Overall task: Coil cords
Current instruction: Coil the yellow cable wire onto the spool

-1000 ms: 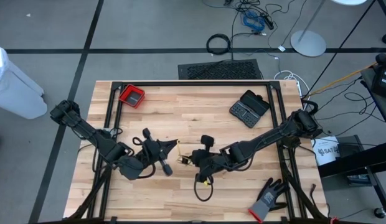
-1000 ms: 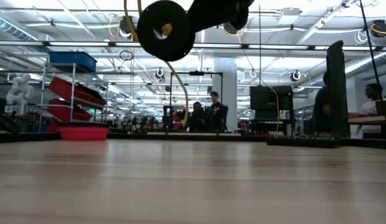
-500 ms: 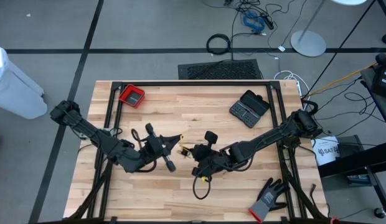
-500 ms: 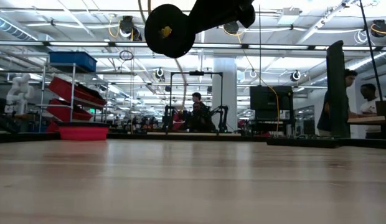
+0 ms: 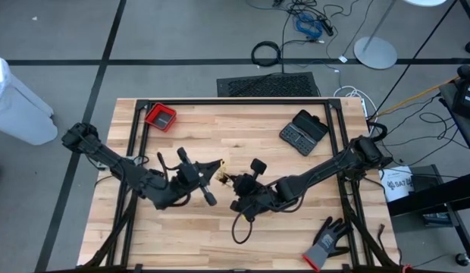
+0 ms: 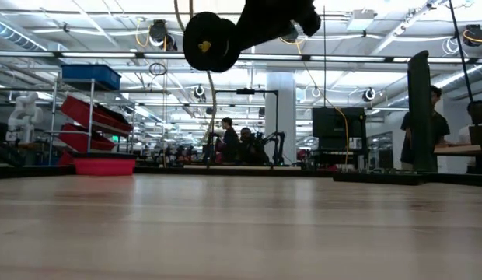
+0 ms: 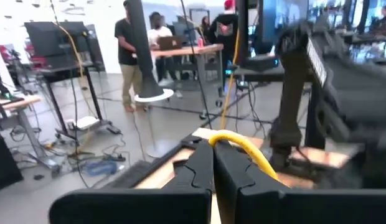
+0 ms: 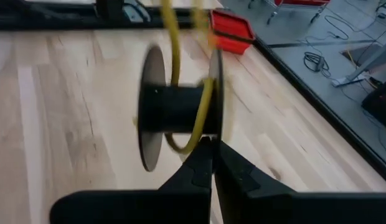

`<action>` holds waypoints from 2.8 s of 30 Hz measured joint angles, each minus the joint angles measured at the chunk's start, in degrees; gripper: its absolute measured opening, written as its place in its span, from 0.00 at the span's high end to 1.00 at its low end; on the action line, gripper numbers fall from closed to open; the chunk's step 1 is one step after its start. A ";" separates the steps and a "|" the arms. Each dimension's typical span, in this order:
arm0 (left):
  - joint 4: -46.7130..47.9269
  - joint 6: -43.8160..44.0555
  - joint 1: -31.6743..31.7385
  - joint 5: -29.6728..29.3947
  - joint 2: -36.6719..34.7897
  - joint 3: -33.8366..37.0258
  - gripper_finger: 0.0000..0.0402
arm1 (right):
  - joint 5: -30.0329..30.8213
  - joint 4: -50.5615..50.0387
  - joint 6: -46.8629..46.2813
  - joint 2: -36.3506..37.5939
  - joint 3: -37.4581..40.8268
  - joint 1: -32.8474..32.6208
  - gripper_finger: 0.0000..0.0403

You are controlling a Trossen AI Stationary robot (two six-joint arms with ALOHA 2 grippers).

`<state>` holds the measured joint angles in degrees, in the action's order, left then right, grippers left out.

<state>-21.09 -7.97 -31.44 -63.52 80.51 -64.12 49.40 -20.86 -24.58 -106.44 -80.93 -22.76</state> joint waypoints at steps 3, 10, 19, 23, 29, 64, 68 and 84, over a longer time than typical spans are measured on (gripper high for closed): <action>-2.10 0.09 -0.09 2.41 -0.09 -0.02 1.00 | 0.01 0.17 -0.02 -1.51 0.04 0.29 1.00; -1.97 4.50 -1.78 5.51 0.98 -0.04 1.00 | 0.01 4.54 1.48 -3.51 0.09 0.98 1.00; 1.60 4.83 -2.40 1.31 3.98 -0.04 1.00 | 0.16 8.35 3.95 -3.49 0.09 0.42 1.00; 2.59 6.14 -2.73 0.61 4.85 -0.04 1.00 | 0.23 9.20 5.18 -3.49 0.09 0.48 1.00; 2.83 6.16 -3.92 -2.28 7.16 -0.04 1.00 | 0.23 9.29 7.12 -3.10 0.09 0.07 1.00; 8.64 4.18 -14.49 -8.26 7.80 0.02 0.74 | -27.38 -1.48 7.51 5.25 0.02 -1.73 1.00; 8.61 4.26 -14.50 -8.11 7.77 0.02 0.56 | -27.74 -4.47 5.32 5.37 0.02 -1.73 1.00; 19.97 4.84 -14.49 -5.91 3.11 0.02 0.41 | -33.35 -10.00 0.97 6.59 0.02 -1.73 1.00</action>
<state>-1.12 -3.12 -45.93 -69.44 83.62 -64.10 16.05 -30.86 -23.61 -99.85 -80.90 -24.49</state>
